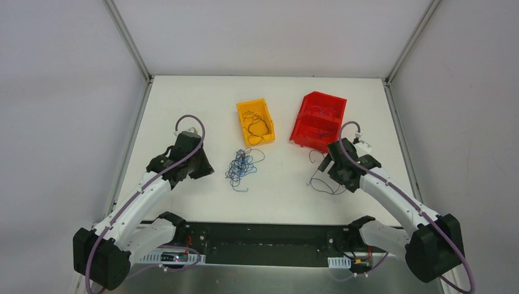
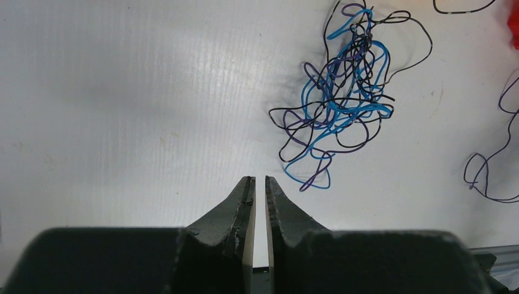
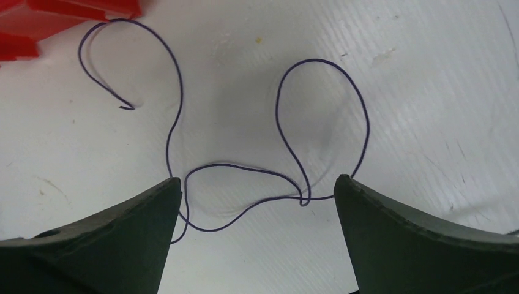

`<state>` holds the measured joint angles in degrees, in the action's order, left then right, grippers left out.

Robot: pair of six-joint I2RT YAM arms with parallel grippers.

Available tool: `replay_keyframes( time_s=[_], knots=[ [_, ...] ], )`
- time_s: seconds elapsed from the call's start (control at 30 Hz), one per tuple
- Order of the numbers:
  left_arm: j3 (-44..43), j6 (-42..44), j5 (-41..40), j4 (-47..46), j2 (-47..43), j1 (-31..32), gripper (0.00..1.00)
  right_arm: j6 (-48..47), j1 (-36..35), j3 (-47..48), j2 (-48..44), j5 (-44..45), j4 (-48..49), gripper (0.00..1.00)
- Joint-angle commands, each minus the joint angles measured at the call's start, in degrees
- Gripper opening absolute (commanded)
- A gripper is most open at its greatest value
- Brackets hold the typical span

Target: Untangle the cables

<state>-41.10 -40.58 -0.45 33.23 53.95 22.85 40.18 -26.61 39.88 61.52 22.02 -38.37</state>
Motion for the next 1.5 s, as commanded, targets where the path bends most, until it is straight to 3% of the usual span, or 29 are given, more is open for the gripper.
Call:
replay_keyframes(
  time_s=[0.0,0.27,0.53,0.77,0.9,1.1,1.47],
  knots=[
    [-1.17,1.94,0.36,-0.4,-1.84,0.19,0.12,5.42,1.77,0.54,-1.56,3.51,-6.71,0.99],
    [-0.69,1.87,1.76,-0.45,-2.35,0.18,0.13,5.24,13.27,-12.96,-15.38,-13.59,5.98,0.99],
    [-0.33,2.43,1.58,-0.45,-3.54,0.18,0.14,2.75,14.61,-16.98,-10.81,-23.49,21.55,0.99],
    [-0.02,2.17,1.23,-0.35,-4.52,0.18,0.15,0.23,13.84,-9.01,2.81,-22.65,19.57,0.99],
    [-0.12,2.09,0.99,-0.41,-4.19,0.18,0.16,-1.69,10.22,-1.74,9.28,-12.48,10.65,0.99],
    [-1.07,2.5,0.88,-0.45,-2.85,0.2,0.16,0.07,3.53,4.63,14.79,-4.73,4.12,0.99],
    [-1.0,3.4,0.79,-0.45,-3.19,0.18,0.16,4.17,-3.79,10.4,25.78,-1.74,4.2,0.99]
  ],
)
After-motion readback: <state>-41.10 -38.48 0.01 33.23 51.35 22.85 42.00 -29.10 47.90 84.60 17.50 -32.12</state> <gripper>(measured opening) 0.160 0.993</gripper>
